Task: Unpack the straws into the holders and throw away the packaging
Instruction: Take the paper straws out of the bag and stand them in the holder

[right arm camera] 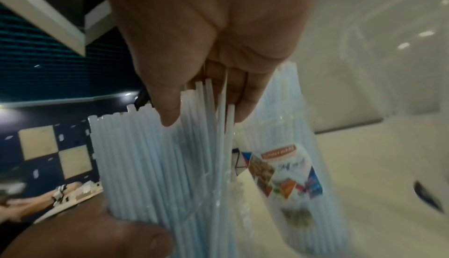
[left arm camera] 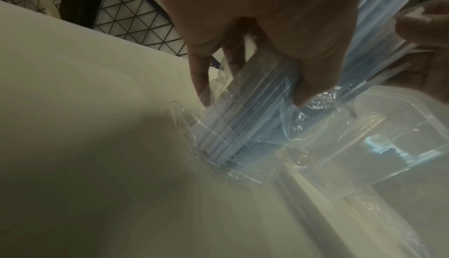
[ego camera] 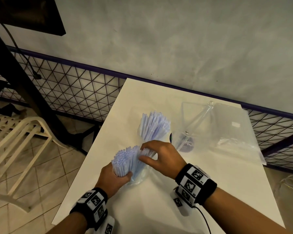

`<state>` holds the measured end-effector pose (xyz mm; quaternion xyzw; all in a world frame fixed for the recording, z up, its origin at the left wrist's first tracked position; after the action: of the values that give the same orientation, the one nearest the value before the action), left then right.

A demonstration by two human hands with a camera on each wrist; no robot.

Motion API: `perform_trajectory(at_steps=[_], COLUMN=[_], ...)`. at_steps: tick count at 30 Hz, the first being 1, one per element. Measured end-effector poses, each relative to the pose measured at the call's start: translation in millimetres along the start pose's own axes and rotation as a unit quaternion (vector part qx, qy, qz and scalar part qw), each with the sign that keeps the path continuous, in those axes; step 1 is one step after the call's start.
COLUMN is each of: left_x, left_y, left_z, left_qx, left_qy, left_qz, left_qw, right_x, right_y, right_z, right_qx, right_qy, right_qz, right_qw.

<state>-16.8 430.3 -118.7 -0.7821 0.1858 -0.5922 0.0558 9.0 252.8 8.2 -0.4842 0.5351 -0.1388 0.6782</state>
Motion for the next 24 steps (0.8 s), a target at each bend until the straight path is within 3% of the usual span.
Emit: perform_trajectory(at_steps=[3,7,16,20,24], left_x=[2.0,4.7,4.1,3.7,4.3], left_y=[0.6,0.9,1.3,1.6,1.6], left_z=[-1.7,-2.7,-2.3,-1.9,-2.1], left_qx=[-0.001,0.000,0.000,-0.006,-0.008], left_qy=[0.002,0.010,0.014,0.010,0.014], left_qz=[-0.001,0.006,0.005,0.004,0.007], left_qw=[1.000,1.000,1.000,1.000,1.000], right_x=[12.3,27.3,44.2,45.7,42.1], right_y=[5.3,18.1,41.4,50.5,55.6], right_z=[-7.8,-16.7,-22.9,-24.0,-26.1], right_qx=[0.055,0.096,0.144,0.158,0.143], right_qy=[0.037,0.071,0.096,0.105,0.118], right_qz=[0.152,0.316,0.443,0.432,0.368], right_qw=[0.986,0.941,0.879,0.882,0.911])
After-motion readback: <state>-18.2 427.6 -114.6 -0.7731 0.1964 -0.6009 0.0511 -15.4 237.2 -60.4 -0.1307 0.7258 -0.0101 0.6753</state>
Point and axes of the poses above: each hand's wrist, its own z-axis towards the middle knuckle, its own y-axis out of the palm, x = y × z, the point moved 9 cm from there along z, towards the middle knuckle, and after that the axes turned 11 degrees about -x, right-handed, at the moved point
